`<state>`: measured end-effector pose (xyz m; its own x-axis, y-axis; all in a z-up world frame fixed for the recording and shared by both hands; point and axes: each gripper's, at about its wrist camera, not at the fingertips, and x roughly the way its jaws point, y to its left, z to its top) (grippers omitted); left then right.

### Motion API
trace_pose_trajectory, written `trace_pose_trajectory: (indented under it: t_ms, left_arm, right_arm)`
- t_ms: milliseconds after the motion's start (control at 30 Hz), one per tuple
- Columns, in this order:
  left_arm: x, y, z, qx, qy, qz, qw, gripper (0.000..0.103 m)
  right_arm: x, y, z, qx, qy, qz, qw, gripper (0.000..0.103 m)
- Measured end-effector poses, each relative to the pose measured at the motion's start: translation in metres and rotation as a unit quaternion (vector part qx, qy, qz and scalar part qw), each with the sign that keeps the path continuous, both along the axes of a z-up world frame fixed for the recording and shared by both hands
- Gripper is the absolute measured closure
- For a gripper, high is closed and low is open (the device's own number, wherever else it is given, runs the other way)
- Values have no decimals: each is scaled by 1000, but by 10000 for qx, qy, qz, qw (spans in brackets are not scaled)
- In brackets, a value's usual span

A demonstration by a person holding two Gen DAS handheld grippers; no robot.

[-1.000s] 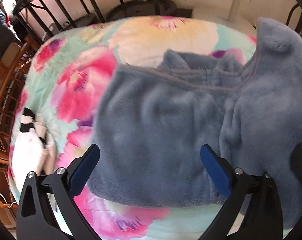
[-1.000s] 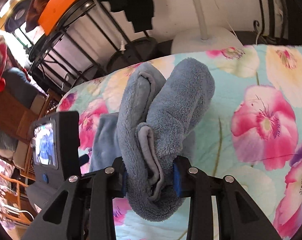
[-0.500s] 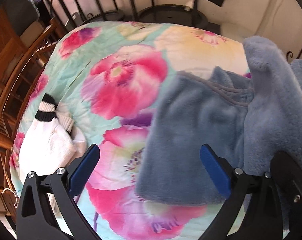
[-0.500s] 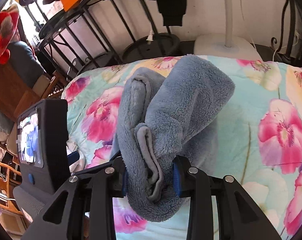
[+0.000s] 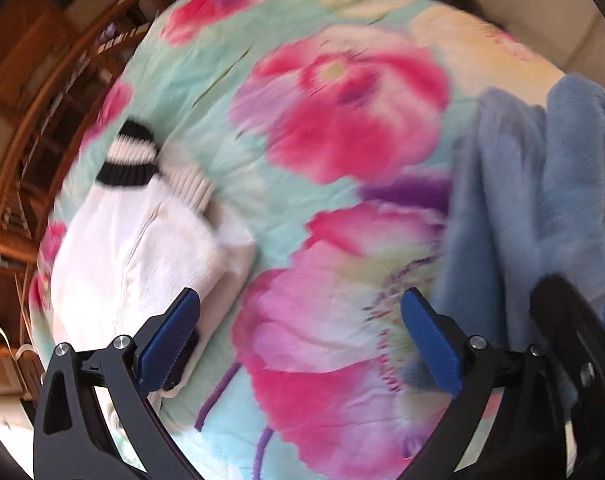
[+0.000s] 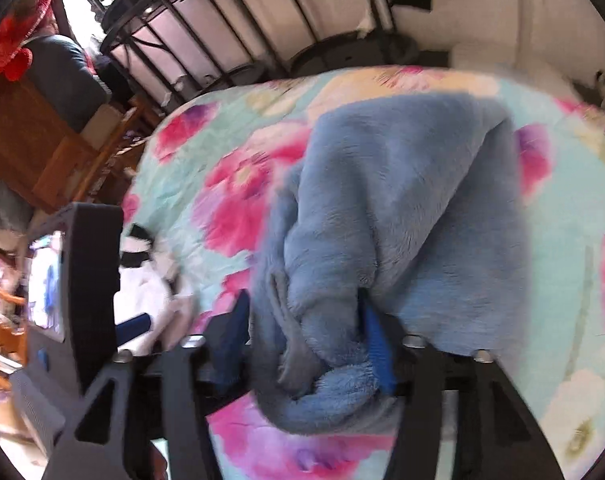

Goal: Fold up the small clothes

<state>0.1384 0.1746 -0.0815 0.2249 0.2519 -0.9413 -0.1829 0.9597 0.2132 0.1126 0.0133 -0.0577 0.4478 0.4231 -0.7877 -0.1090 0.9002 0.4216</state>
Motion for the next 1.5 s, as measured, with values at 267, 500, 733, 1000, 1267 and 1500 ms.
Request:
trace_pose_trajectory:
  t_ms: [267, 500, 733, 1000, 1267, 1500]
  left_arm:
    - [-5, 26, 22, -201, -321, 367, 9986, 5]
    - [-5, -11, 61, -507, -918, -67, 9945, 5]
    - [-1, -72, 65, -155, -1004, -802, 9916, 5]
    - [5, -46, -12, 1017, 56, -573, 9931, 4]
    - [8, -8, -39, -20, 561, 129, 9983, 4]
    - [4, -5, 23, -613, -362, 225, 9972, 4]
  right_arm:
    - [-9, -12, 36, 697, -398, 78, 9967, 47]
    - [-16, -65, 57, 597, -595, -753, 9936, 68]
    - [-25, -74, 20, -233, 74, -581, 9980, 71]
    - [-7, -38, -23, -713, 531, 78, 9960, 69]
    - [-10, -21, -34, -1049, 388, 373, 9930, 67]
    - [-9, -48, -6, -292, 258, -70, 9992, 63]
